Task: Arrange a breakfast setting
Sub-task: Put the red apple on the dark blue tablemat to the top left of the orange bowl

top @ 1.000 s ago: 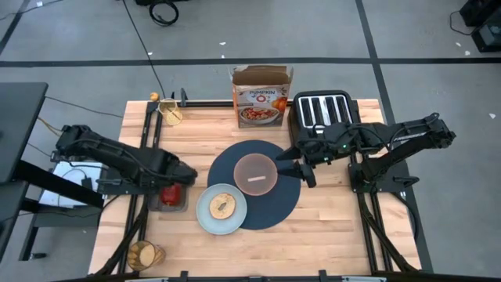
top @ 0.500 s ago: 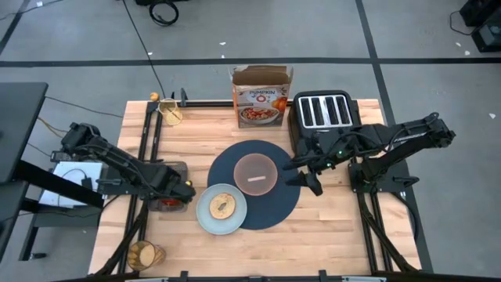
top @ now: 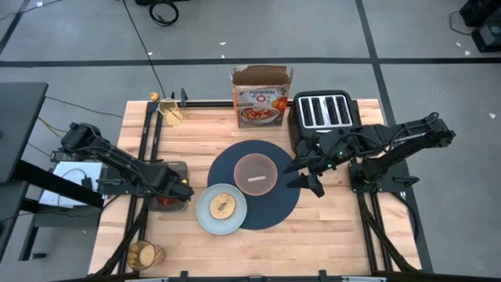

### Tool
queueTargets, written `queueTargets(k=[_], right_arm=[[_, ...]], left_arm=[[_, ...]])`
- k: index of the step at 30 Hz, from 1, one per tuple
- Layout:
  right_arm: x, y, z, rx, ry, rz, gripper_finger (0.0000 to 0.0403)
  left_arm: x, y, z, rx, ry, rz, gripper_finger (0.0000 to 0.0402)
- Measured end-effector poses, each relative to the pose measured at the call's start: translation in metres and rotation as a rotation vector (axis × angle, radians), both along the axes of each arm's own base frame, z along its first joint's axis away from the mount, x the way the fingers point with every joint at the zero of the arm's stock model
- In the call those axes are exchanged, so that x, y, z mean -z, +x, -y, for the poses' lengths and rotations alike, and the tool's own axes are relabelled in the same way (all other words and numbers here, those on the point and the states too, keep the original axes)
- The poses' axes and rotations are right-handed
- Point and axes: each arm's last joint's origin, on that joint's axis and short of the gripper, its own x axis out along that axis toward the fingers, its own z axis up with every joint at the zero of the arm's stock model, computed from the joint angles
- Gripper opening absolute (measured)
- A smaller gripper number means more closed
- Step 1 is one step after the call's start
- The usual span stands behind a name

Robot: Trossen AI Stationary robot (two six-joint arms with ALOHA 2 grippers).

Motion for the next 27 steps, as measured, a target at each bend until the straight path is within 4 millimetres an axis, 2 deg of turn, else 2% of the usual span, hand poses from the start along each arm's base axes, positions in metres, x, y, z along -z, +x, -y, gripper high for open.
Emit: queueTargets(k=[10,17,27], right_arm=[[0.000,0.000,0.001,0.010,0.010,0.000,0.0268],[0.000,0.001,0.004,0.027,0.014,-0.001,0.0268],[0.000,0.003,0.014,0.071,0.010,0.000,0.0268]], left_arm=[[0.003,-0.001,-0.001,-0.013,-0.004,0.008,0.0359],[-0.014,0.012,0.004,0.015,-0.021,0.072,0.0358],[-0.015,0.012,0.004,0.087,-0.034,0.083,0.0357]])
